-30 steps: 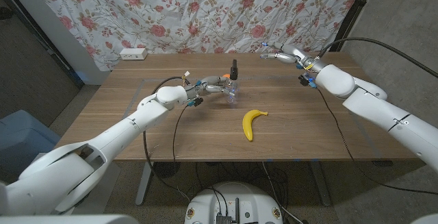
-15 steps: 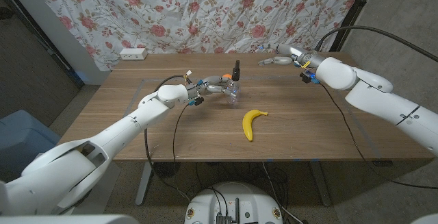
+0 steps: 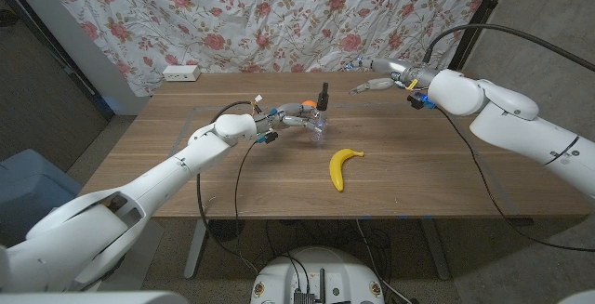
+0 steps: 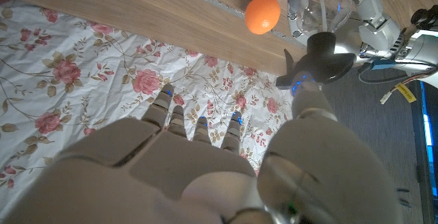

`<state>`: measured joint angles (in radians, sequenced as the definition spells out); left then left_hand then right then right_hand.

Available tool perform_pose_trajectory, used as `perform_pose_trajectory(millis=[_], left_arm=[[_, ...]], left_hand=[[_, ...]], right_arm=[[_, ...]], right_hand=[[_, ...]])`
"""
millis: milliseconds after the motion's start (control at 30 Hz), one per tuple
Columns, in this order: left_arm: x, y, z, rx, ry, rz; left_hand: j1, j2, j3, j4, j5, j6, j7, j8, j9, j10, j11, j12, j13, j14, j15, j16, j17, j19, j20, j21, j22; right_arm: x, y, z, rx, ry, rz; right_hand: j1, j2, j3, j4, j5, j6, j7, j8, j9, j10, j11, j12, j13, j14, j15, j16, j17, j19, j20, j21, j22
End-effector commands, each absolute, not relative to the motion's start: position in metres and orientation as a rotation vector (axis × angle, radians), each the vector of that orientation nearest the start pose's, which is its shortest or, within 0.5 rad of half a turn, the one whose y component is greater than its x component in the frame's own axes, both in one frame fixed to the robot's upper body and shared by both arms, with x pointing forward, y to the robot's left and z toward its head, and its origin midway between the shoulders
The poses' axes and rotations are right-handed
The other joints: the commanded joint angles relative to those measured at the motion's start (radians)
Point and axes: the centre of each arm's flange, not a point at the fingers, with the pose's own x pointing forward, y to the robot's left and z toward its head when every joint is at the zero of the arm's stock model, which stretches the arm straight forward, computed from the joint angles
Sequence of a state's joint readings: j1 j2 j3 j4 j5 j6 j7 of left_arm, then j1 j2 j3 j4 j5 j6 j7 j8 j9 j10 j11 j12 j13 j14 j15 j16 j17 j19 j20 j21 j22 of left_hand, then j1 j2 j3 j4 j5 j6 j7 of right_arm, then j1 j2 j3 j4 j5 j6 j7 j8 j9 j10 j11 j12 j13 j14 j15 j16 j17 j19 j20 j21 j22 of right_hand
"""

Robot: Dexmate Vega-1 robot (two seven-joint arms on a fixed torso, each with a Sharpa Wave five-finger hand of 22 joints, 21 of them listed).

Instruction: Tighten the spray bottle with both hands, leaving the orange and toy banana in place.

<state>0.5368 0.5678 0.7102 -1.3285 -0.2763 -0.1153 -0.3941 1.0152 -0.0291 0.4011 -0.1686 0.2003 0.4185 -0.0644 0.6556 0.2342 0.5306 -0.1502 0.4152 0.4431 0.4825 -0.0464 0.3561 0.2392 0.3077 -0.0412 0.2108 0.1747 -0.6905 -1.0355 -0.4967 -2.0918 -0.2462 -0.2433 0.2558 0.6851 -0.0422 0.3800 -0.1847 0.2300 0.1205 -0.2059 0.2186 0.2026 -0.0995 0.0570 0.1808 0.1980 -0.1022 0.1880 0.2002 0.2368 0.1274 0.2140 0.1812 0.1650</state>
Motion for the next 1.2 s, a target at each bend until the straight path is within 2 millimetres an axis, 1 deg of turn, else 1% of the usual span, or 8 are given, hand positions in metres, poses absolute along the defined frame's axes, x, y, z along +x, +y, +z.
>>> perform_pose_trajectory(millis=[33,100,267,333,733,867,1000,1200], left_arm=[[0.651,0.145,0.012,0.718,-0.477,-0.707],[0.65,0.145,0.012,0.733,-0.472,-0.71],[0.648,0.146,0.011,0.736,-0.465,-0.711],[0.647,0.147,0.011,0.734,-0.464,-0.71],[0.645,0.147,0.008,0.734,-0.457,-0.713],[0.643,0.147,0.007,0.734,-0.456,-0.712],[0.643,0.148,0.006,0.735,-0.457,-0.711],[0.643,0.148,0.006,0.738,-0.457,-0.712]], left_hand=[[0.014,0.044,-0.004,0.001,0.005,0.024,0.008,0.013,0.004,0.043,-0.026,0.006,0.005,0.006,-0.147,0.005,0.005,0.015,-0.071,0.0,0.002],[0.014,0.045,-0.005,0.001,0.005,0.024,0.007,0.013,0.004,0.044,-0.027,0.006,0.005,0.007,-0.146,0.006,0.005,0.016,-0.07,0.001,0.003],[0.015,0.046,-0.008,0.001,0.005,0.024,0.007,0.015,0.003,0.044,-0.027,0.005,0.007,0.007,-0.145,0.007,0.005,0.016,-0.07,0.0,0.003],[0.015,0.047,-0.009,0.001,0.005,0.024,0.008,0.016,0.003,0.044,-0.027,0.005,0.008,0.007,-0.145,0.007,0.005,0.016,-0.07,0.0,0.003],[0.019,0.052,-0.015,0.0,0.006,0.025,0.01,0.02,0.002,0.047,-0.027,0.003,0.012,0.007,-0.145,0.009,0.004,0.018,-0.069,-0.001,0.003],[0.02,0.054,-0.017,0.0,0.006,0.024,0.01,0.021,0.001,0.047,-0.025,0.002,0.014,0.006,-0.146,0.009,0.004,0.018,-0.068,-0.001,0.003],[0.021,0.057,-0.019,0.001,0.006,0.023,0.01,0.022,0.001,0.047,-0.022,0.001,0.015,0.006,-0.145,0.01,0.004,0.019,-0.067,-0.001,0.003],[0.022,0.059,-0.021,0.001,0.006,0.023,0.012,0.024,0.0,0.047,-0.026,-0.001,0.017,0.007,-0.145,0.011,0.004,0.019,-0.066,-0.001,0.003]], right_arm=[[0.5,-0.202,0.132,-1.539,-0.653,0.196],[0.499,-0.2,0.134,-1.551,-0.648,0.205],[0.495,-0.193,0.141,-1.574,-0.662,0.227],[0.494,-0.189,0.143,-1.59,-0.66,0.238],[0.492,-0.17,0.148,-1.681,-0.65,0.284],[0.492,-0.165,0.149,-1.705,-0.646,0.297],[0.492,-0.16,0.148,-1.727,-0.622,0.312],[0.492,-0.155,0.148,-1.739,-0.61,0.329]], right_hand=[[0.02,-0.003,0.011,-0.001,0.005,-0.002,-0.008,0.005,0.005,-0.016,0.006,0.001,0.006,-0.008,0.007,0.0,0.001,-0.012,-0.002,-0.002,0.004],[0.037,-0.008,0.016,0.001,0.006,0.02,-0.007,0.016,0.007,-0.013,0.005,0.007,0.006,-0.009,0.008,0.003,0.0,-0.02,-0.001,-0.003,0.004],[0.049,-0.009,0.02,0.003,0.008,0.036,-0.009,0.023,0.008,-0.011,0.001,0.011,0.007,-0.011,0.009,0.004,0.0,-0.027,-0.001,-0.003,0.004],[0.054,-0.009,0.022,0.003,0.008,0.042,-0.01,0.026,0.009,-0.013,0.003,0.011,0.007,-0.012,0.009,0.005,0.0,-0.03,-0.001,-0.003,0.004],[0.08,-0.009,0.031,0.005,0.01,0.055,-0.013,0.033,0.011,-0.029,0.005,0.01,0.008,-0.025,0.009,0.004,0.0,-0.042,-0.001,-0.003,0.004],[0.096,-0.008,0.037,0.006,0.01,0.074,-0.012,0.041,0.013,-0.035,0.003,0.011,0.008,-0.032,0.008,0.004,0.0,-0.051,0.001,-0.003,0.004],[0.101,-0.009,0.039,0.006,0.009,0.077,-0.013,0.043,0.013,-0.042,0.001,0.01,0.008,-0.036,0.008,0.004,0.0,-0.055,0.001,-0.003,0.005],[0.101,-0.013,0.038,0.009,0.007,0.075,-0.013,0.042,0.013,-0.051,0.005,0.008,0.008,-0.044,0.011,0.002,0.0,-0.06,0.002,-0.003,0.005]])
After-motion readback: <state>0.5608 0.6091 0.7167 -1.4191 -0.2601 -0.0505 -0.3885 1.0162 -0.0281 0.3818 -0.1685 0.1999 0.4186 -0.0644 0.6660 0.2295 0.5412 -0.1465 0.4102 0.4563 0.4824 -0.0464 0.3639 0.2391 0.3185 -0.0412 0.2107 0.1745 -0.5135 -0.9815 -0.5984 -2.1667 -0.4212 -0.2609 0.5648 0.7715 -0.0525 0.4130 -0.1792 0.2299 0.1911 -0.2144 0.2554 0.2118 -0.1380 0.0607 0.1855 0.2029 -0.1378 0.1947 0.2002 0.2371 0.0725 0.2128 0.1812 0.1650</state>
